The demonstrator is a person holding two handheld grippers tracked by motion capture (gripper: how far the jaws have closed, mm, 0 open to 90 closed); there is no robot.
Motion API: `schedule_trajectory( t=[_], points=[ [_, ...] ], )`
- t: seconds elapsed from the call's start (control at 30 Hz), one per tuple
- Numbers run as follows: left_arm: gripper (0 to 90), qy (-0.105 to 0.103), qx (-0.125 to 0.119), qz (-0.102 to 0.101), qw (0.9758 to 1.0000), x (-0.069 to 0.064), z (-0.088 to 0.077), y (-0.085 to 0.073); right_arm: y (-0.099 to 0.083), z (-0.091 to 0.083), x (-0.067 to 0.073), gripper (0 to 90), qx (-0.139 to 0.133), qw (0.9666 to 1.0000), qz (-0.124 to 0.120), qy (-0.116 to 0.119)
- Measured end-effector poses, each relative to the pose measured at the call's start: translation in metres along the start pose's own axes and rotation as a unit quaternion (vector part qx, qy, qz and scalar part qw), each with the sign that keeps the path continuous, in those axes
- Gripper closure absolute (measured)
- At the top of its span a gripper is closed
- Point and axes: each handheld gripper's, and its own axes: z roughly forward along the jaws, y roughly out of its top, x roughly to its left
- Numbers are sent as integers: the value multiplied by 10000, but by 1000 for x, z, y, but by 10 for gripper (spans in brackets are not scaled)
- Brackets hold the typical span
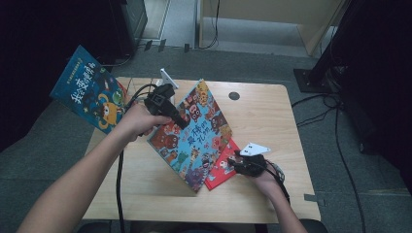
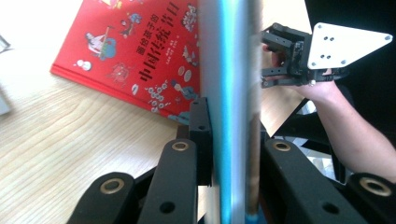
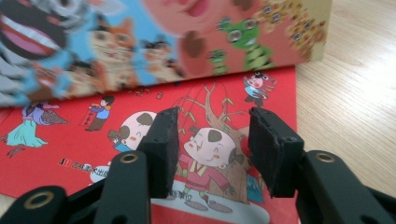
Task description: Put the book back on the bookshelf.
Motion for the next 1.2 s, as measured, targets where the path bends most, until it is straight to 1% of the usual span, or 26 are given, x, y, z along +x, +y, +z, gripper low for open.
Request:
schedule_trajectory(
  t=[0.07, 0.13, 0.17, 0.23, 0.27, 0.3, 0.33, 0.37, 0.4, 0.43, 0.53, 0.57, 0.67, 0.8, 0.83, 0.9, 1.0, 1.1, 1.2],
  points=[
    [818, 108, 61, 172, 9998, -3, -5, -3, 0, 2, 1, 510, -53, 10000, -5, 10],
    [818, 212, 92, 238, 9994, -6, -9, -6, 0, 4, 1, 492, -98, 9999, -13, 46],
    [819, 251, 56, 231, 9994, -7, -11, -8, 1, 5, 1, 488, -108, 9999, 19, 52],
    [818, 351, 61, 269, 9990, -9, -16, -12, 1, 7, 0, 480, -136, 9999, 37, 66],
    [818, 403, -4, 317, 9987, -11, -19, -15, 1, 7, 0, 479, -148, 9999, 59, 64],
    [816, 482, -8, 394, 9981, -13, -21, -17, 2, 8, 0, 479, -139, 9999, 79, 62],
    [817, 542, -32, 422, 9976, -15, -23, -18, 2, 9, 0, 478, -148, 9998, 74, 67],
    [816, 576, -5, 473, 9972, -16, -25, -21, 2, 9, 0, 476, -146, 9998, 83, 72],
    [816, 599, -19, 455, 9972, -16, -27, -24, 3, 10, -1, 475, -147, 9998, 109, 83],
    [816, 566, -2, 420, 9975, -15, -29, -27, 4, 11, -1, 473, -117, 9998, 114, 94],
    [819, 487, -31, 284, 9984, -8, -39, -38, 5, 13, -1, 469, -139, 9998, 101, 109],
    [819, 490, -44, 243, 9985, -5, -43, -42, 6, 13, -1, 469, -134, 9998, 116, 108],
    [818, 624, -124, 161, 9978, 0, -55, -56, 7, 15, -1, 468, -142, 9998, 86, 128],
    [817, 762, -203, -7, 9969, 10, -72, -74, 8, 16, -1, 468, -139, 9998, 75, 138],
    [816, 776, -238, -61, 9967, 13, -77, -80, 8, 16, -1, 468, -144, 9998, 81, 135],
    [815, 774, -269, -118, 9966, 17, -84, -87, 8, 17, -1, 468, -145, 9998, 76, 138],
    [814, 753, -381, -190, 9963, 26, -95, -99, 8, 17, -1, 468, -151, 9998, 87, 139],
    [815, 737, -472, -329, 9956, 32, -102, -108, 8, 17, -1, 469, -166, 9997, 91, 139],
    [814, 768, -449, -380, 9953, 36, -108, -117, 8, 17, -2, 477, -181, 9997, 88, 147]
  ],
)
